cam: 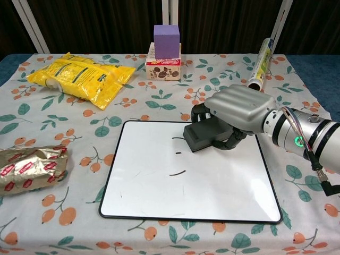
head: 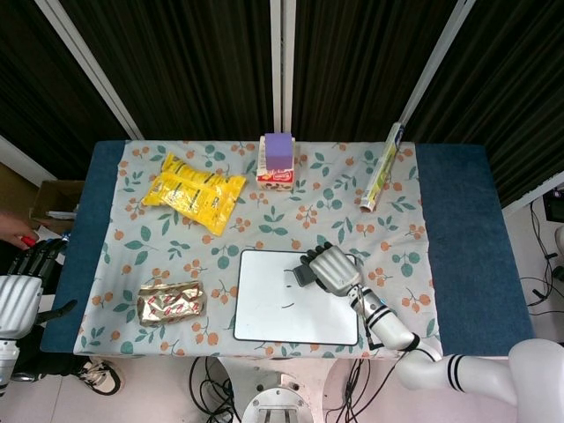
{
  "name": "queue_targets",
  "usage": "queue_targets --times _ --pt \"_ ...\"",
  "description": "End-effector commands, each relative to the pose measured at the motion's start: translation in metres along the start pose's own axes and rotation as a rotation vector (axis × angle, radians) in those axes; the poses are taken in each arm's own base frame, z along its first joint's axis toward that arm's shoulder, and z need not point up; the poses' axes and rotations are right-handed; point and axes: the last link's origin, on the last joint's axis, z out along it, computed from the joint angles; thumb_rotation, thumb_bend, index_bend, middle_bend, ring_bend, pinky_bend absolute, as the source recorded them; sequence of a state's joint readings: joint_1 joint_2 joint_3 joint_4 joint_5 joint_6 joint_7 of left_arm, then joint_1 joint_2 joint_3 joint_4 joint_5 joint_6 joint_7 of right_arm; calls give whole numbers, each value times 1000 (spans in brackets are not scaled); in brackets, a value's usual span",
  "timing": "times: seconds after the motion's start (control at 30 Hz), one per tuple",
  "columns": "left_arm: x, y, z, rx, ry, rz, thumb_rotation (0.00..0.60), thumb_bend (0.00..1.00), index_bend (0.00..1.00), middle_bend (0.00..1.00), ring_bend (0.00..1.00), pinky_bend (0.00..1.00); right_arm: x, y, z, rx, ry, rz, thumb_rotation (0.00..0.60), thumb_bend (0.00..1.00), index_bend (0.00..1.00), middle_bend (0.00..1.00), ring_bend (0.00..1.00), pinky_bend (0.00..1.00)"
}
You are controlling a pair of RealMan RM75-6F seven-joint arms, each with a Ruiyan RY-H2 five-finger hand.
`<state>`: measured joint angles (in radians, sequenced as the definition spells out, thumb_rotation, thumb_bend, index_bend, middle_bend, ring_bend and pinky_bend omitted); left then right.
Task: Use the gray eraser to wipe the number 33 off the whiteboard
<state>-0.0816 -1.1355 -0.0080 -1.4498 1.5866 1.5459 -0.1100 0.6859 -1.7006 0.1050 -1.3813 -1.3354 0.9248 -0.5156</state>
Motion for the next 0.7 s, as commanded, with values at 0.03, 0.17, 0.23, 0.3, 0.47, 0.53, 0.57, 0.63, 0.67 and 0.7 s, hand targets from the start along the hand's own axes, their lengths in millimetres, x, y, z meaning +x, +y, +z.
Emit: queue_targets --times 0.03,0.17,0.23,0.3,0.47,0.53,0.57,0.63,0.67,0.7 --pt "0 0 0 -1 -1 1 600 57 85 96 74 165 -1 1 2 -13 4 3 600 334 875 731 640 710" --pt "0 0 0 2 -2 4 600 57 86 96 74 166 -2 3 6 -32 1 12 600 332 875 731 640 710" --pt "0 0 0 3 -2 4 600 57 86 96 74 166 -1 4 9 -41 3 17 600 333 875 731 640 710" --pt "0 0 0 4 -4 5 600 57 86 96 74 166 -1 4 12 -47 7 21 600 335 875 731 640 710" --pt "0 -1 0 7 -5 5 600 58 86 96 74 166 -3 1 17 -54 11 38 600 334 875 731 639 710" --pt "0 -1 0 8 -5 6 600 58 86 96 74 166 -3 -3 19 -53 11 57 600 335 874 731 640 710" --pt "0 -2 0 8 -5 6 600 58 86 96 74 166 -3 -4 20 -49 10 64 600 338 874 731 640 710" --pt "1 -2 0 10 -4 6 600 58 86 96 74 166 -1 -10 22 -36 15 62 600 341 874 731 640 710" --pt "1 -2 0 10 -4 6 600 57 86 96 74 166 -1 -12 23 -30 17 65 600 342 874 731 640 710" --pt "1 -3 0 12 -4 6 600 57 86 96 74 166 0 -15 24 -25 18 69 600 342 874 732 640 710"
